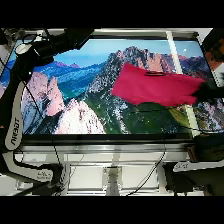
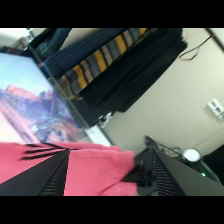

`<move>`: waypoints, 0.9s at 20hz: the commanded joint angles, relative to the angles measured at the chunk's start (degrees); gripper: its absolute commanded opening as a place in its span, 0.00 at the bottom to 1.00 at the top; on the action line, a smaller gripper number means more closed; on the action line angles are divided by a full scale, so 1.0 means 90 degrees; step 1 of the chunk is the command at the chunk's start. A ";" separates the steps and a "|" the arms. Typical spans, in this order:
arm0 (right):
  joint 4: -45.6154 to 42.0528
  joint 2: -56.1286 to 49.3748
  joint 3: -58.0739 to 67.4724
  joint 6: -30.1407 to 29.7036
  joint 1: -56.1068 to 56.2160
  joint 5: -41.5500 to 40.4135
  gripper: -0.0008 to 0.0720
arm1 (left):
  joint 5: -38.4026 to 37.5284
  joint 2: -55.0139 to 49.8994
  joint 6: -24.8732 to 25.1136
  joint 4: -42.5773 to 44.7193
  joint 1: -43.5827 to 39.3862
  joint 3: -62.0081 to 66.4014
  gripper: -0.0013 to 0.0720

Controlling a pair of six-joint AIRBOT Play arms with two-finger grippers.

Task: Fold the clothes and pants, and hang the long-sleeved shirts on hangers.

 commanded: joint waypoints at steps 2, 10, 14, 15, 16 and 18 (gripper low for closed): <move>-0.0719 0.0328 0.1059 0.0406 -0.1702 0.0916 0.02 | 0.0027 0.0000 0.0005 -0.0172 -0.0005 0.0005 0.82; -0.2815 0.0323 0.1467 0.1586 -0.2152 0.2140 0.02 | 0.0027 0.0000 0.0005 -0.0172 -0.0005 0.0002 0.82; -0.2805 0.0323 0.1467 0.1634 -0.2152 0.2472 0.13 | 0.0027 0.0000 0.0007 -0.0175 -0.0002 0.0002 0.82; -0.2810 0.0323 0.1489 0.1644 -0.2154 0.2550 0.56 | 0.0027 0.0000 0.0007 -0.0172 -0.0005 0.0002 0.82; -0.2839 0.0323 0.1557 0.1695 -0.2154 0.2625 0.91 | 0.0027 0.0000 0.0007 -0.0172 -0.0005 0.0002 0.82; -0.2871 0.0323 0.1948 0.1809 -0.2154 0.2667 0.94 | 0.0027 0.0000 0.0032 -0.0172 -0.0002 0.0002 0.82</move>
